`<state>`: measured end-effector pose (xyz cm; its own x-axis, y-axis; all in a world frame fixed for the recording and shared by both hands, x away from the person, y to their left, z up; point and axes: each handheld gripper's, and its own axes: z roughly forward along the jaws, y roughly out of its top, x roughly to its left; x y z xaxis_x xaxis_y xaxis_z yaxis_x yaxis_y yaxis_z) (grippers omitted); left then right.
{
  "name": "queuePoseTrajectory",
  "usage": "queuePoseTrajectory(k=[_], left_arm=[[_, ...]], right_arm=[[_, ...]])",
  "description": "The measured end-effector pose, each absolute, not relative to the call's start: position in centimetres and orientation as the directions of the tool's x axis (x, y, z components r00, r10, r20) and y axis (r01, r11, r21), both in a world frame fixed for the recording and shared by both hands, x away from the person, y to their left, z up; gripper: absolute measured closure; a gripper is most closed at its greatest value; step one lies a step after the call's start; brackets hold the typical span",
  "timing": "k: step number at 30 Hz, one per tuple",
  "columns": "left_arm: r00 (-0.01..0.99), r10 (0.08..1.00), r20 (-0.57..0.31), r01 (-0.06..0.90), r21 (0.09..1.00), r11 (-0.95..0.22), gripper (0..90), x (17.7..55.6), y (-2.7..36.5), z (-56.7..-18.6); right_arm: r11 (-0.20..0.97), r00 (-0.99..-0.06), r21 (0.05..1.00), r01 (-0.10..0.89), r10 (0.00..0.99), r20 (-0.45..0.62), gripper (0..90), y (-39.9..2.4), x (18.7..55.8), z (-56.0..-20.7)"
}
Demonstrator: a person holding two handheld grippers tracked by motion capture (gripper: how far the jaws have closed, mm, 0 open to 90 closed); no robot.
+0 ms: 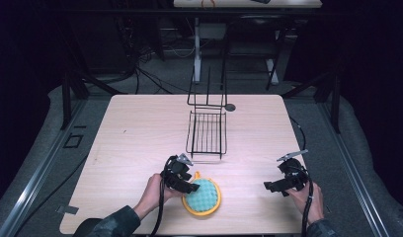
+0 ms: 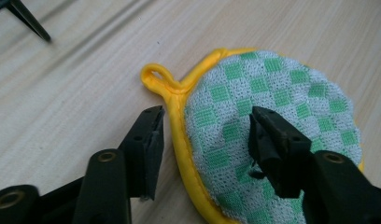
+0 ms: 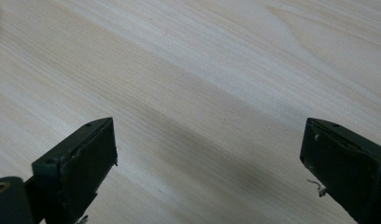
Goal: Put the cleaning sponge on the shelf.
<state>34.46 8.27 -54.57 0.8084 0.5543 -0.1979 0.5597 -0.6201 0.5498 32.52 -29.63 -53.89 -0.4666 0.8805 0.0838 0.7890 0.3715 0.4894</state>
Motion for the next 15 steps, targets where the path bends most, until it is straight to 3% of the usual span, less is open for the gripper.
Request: queuePoseTrajectory(k=[5, 15], left_arm=[[0.798, 0.553, -0.24, 0.582, 0.546, -0.602, 58.5, 34.45, 8.39, -55.05], [0.806, 0.545, -0.233, 0.567, 0.567, -0.597, 72.2, 34.47, 8.54, -55.2]], right_arm=[[0.384, -0.477, 0.489, 0.783, 0.875, 0.076, 3.4, -29.67, 32.58, -53.98], [0.395, -0.49, 0.501, 0.77, 0.869, 0.069, 4.0, -29.41, 32.48, -53.78]])
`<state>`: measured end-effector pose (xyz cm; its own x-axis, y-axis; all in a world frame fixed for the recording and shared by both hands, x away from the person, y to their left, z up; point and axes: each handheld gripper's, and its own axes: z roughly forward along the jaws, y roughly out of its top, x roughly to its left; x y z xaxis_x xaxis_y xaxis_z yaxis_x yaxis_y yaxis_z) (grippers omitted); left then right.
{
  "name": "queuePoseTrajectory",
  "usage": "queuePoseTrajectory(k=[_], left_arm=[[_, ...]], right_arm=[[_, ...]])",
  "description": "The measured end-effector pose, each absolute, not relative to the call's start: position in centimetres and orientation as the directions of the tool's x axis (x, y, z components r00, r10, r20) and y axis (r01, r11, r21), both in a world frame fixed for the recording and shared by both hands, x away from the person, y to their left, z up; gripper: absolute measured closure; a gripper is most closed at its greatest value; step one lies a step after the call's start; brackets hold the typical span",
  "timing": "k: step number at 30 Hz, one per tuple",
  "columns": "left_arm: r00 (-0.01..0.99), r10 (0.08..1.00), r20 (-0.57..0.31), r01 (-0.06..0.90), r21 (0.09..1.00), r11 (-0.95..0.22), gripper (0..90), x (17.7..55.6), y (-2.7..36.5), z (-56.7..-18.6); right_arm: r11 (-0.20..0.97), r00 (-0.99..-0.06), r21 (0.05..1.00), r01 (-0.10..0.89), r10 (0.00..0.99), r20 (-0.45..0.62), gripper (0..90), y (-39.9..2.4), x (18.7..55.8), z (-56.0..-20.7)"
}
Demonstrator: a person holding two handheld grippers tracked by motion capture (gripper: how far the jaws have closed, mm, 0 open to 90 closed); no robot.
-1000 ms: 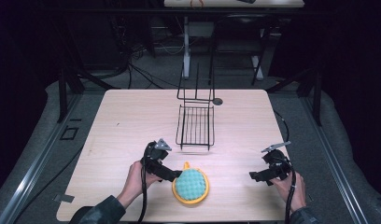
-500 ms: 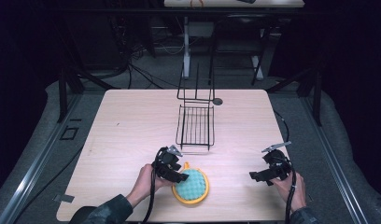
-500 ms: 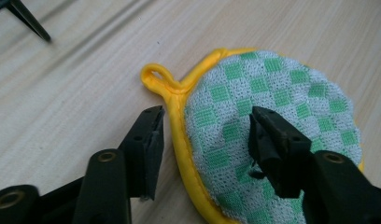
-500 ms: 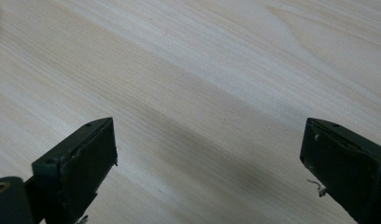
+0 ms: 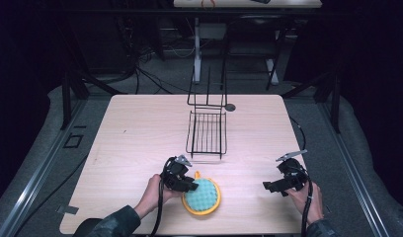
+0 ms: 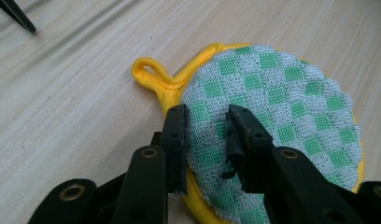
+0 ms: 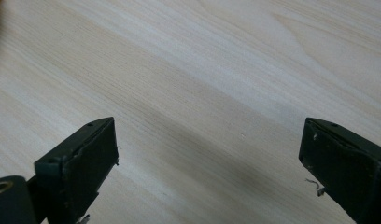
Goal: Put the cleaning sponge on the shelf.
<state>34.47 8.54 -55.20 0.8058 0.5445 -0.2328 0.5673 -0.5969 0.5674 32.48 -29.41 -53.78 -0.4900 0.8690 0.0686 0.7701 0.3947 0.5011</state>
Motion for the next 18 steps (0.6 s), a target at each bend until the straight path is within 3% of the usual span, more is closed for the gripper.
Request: queuePoseTrajectory(k=[7, 18], left_arm=[[0.83, 0.532, -0.165, 0.513, 0.599, -0.615, 84.1, 34.11, 8.22, -55.16], [0.847, 0.51, -0.151, 0.484, 0.615, -0.623, 86.5, 33.91, 8.38, -54.79]], right_arm=[[0.388, -0.49, 0.517, 0.763, 0.869, 0.071, 4.4, -29.37, 32.39, -53.57], [0.388, -0.494, 0.52, 0.761, 0.866, 0.077, 4.5, -29.42, 32.35, -53.48]])
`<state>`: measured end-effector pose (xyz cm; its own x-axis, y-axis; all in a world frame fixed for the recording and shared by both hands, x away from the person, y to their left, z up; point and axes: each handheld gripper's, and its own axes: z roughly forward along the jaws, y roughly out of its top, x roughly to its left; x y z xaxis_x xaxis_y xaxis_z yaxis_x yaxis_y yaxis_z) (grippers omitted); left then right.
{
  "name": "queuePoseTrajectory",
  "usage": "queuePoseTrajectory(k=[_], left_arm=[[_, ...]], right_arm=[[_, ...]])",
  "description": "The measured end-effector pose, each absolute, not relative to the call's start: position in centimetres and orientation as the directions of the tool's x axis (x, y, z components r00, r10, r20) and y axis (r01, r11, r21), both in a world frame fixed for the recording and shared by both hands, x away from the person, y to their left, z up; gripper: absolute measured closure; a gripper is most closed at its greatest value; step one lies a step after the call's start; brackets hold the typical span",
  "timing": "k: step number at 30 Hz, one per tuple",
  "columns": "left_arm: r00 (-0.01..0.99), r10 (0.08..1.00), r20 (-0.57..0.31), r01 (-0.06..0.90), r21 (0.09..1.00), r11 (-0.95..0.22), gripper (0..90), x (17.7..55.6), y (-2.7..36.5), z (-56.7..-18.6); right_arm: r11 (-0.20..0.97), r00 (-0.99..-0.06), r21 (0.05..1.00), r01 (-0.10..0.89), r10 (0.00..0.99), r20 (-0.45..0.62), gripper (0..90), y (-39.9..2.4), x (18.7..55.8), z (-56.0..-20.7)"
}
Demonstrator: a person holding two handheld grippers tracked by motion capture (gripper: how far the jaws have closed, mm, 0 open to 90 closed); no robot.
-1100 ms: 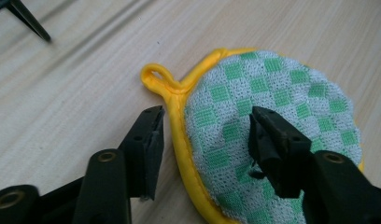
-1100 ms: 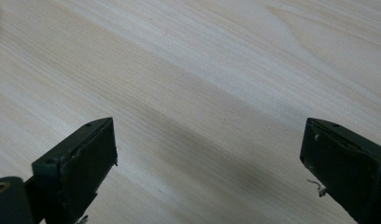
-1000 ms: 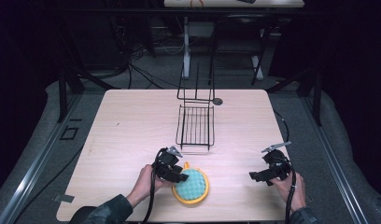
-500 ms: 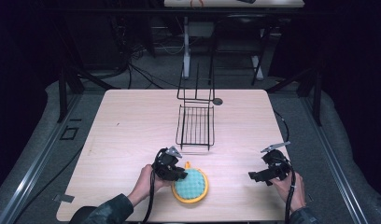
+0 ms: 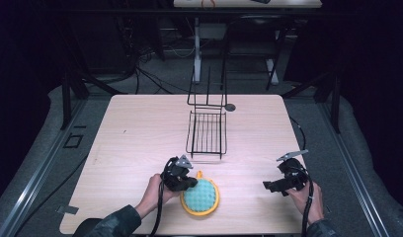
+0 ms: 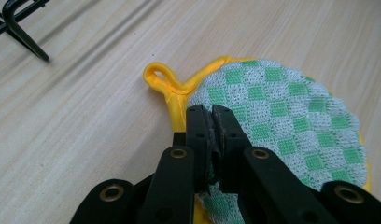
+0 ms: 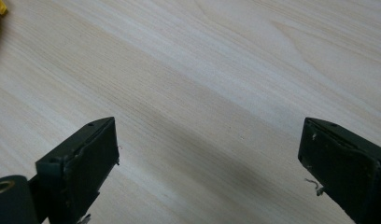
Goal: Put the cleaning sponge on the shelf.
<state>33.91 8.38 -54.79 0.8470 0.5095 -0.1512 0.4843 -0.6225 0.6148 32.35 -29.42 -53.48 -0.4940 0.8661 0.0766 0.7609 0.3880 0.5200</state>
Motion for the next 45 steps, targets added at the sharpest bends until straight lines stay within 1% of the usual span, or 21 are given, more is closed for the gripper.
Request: queuePoseTrajectory(k=[5, 9, 17, 25, 36, 45], left_arm=[[0.863, 0.484, -0.144, 0.456, 0.631, -0.627, 86.5, 33.4, 8.2, -54.1], [0.874, 0.471, -0.119, 0.425, 0.657, -0.623, 86.5, 33.0, 8.4, -53.3], [0.876, 0.47, -0.105, 0.407, 0.685, -0.605, 86.6, 32.6, 8.6, -52.5], [0.887, 0.458, -0.063, 0.361, 0.713, -0.601, 86.6, 32.0, 8.9, -51.2], [0.876, 0.483, -0.008, 0.331, 0.739, -0.587, 86.2, 31.8, 9.4, -50.1], [0.869, 0.494, 0.009, 0.315, 0.761, -0.568, 86.2, 32.0, 9.9, -49.0]], right_arm=[[0.393, -0.499, 0.524, 0.756, 0.864, 0.071, 4.5, -29.5, 32.4, -53.5], [0.395, -0.501, 0.525, 0.754, 0.862, 0.072, 4.5, -29.5, 32.3, -53.5], [0.396, -0.503, 0.521, 0.756, 0.861, 0.076, 4.5, -29.5, 32.4, -53.5], [0.387, -0.499, 0.523, 0.76, 0.862, 0.088, 4.4, -29.4, 32.3, -53.6], [0.399, -0.504, 0.51, 0.762, 0.86, 0.079, 4.2, -29.4, 32.4, -53.6], [0.395, -0.502, 0.516, 0.76, 0.861, 0.081, 4.1, -29.4, 32.4, -53.6]])
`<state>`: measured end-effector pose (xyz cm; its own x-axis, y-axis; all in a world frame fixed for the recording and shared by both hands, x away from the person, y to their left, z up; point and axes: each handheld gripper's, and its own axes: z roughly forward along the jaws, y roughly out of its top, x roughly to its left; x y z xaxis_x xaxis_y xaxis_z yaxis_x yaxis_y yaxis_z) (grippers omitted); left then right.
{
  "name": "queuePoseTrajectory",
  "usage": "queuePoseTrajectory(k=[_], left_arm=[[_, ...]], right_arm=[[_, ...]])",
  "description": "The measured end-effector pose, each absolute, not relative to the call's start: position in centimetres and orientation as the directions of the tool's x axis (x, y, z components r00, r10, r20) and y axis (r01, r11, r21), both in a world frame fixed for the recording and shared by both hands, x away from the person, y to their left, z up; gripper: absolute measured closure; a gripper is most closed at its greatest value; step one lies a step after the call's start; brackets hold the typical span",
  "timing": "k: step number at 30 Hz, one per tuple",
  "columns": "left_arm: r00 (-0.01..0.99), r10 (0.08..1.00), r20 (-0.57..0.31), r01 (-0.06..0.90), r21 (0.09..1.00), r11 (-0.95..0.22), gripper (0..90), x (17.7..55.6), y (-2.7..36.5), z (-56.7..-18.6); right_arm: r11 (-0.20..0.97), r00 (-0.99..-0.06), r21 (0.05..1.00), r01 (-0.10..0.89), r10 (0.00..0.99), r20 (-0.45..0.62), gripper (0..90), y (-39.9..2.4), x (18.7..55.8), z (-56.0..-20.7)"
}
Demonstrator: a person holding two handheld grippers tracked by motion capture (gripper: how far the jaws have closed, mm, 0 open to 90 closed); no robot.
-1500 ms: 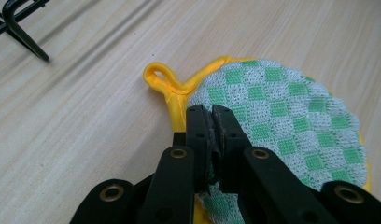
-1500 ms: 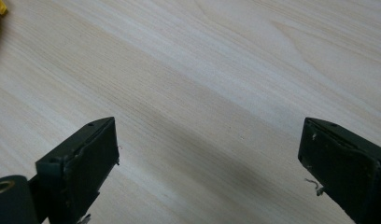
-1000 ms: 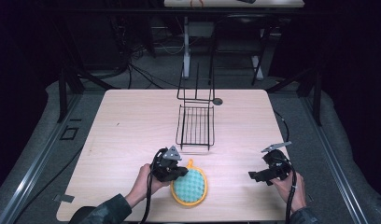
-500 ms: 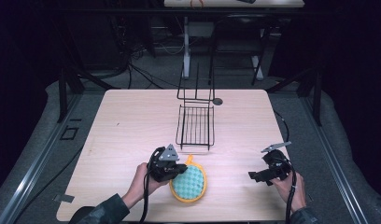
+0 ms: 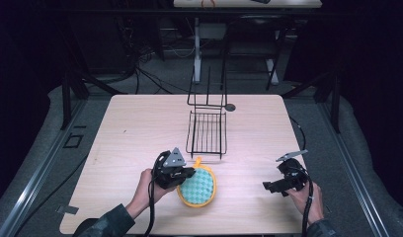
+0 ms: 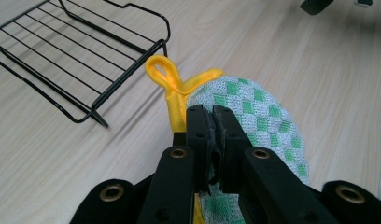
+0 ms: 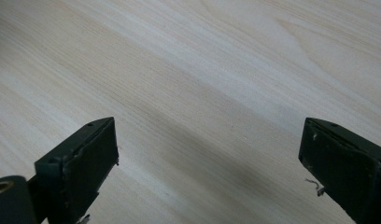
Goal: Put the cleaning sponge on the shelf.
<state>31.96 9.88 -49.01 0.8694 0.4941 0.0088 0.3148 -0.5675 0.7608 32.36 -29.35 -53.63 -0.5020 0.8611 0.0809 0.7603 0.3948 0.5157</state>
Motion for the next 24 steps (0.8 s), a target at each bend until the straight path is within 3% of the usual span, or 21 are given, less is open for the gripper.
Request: queuePoseTrajectory(k=[24], left_arm=[[0.861, 0.507, 0.031, 0.277, 0.808, -0.52, 86.3, 33.6, 10.1, -46.9]], right_arm=[[0.406, -0.508, 0.509, 0.759, 0.858, 0.074, 4.1, -29.3, 32.4, -53.6]])
